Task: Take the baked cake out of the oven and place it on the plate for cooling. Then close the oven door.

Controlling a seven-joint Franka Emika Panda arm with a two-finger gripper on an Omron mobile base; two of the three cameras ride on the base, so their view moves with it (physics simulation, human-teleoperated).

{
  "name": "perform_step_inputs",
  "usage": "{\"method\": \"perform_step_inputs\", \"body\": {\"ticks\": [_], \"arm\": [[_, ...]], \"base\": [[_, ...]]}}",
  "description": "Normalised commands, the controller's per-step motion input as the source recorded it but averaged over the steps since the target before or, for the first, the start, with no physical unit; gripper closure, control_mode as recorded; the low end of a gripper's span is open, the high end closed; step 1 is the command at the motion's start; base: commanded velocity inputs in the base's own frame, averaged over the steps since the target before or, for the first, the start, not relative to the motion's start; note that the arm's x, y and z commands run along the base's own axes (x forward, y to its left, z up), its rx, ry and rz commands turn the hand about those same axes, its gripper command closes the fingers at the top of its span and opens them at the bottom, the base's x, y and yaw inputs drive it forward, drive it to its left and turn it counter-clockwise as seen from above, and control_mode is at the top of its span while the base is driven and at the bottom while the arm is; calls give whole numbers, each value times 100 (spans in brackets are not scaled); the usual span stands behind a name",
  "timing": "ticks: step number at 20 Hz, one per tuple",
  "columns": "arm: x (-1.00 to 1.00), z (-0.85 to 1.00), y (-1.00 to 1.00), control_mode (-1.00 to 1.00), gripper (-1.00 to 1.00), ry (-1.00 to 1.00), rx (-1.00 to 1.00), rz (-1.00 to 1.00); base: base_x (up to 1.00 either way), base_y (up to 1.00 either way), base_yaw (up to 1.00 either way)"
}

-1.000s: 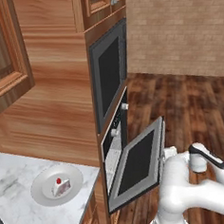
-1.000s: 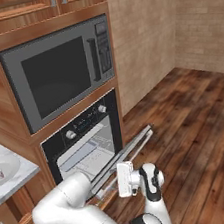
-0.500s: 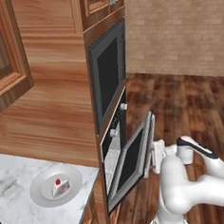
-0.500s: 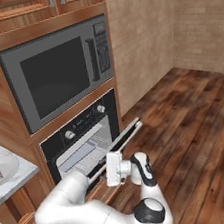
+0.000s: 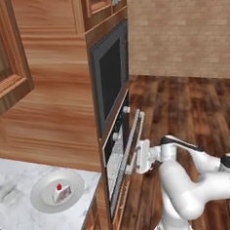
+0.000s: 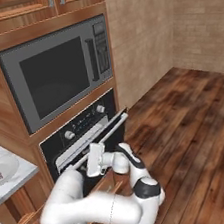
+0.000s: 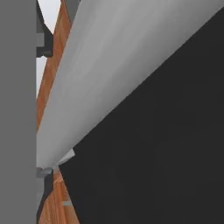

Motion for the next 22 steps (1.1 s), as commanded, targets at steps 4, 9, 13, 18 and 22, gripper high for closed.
{"method": "perform_step_inputs", "body": {"ticks": [4, 9, 13, 18, 22], "arm": [[35, 0, 84, -100, -100, -8, 23, 20], [2, 0, 80, -100, -100, -23, 7, 6], [0, 2, 87, -100, -100, -27, 0, 0], [0, 0, 93, -100, -100, -23, 0, -4], [0, 0, 92, -100, -100, -23, 0, -11]], "base": [[0, 0, 0], [0, 0, 0], [0, 0, 0], [0, 0, 0], [0, 0, 0]]}}
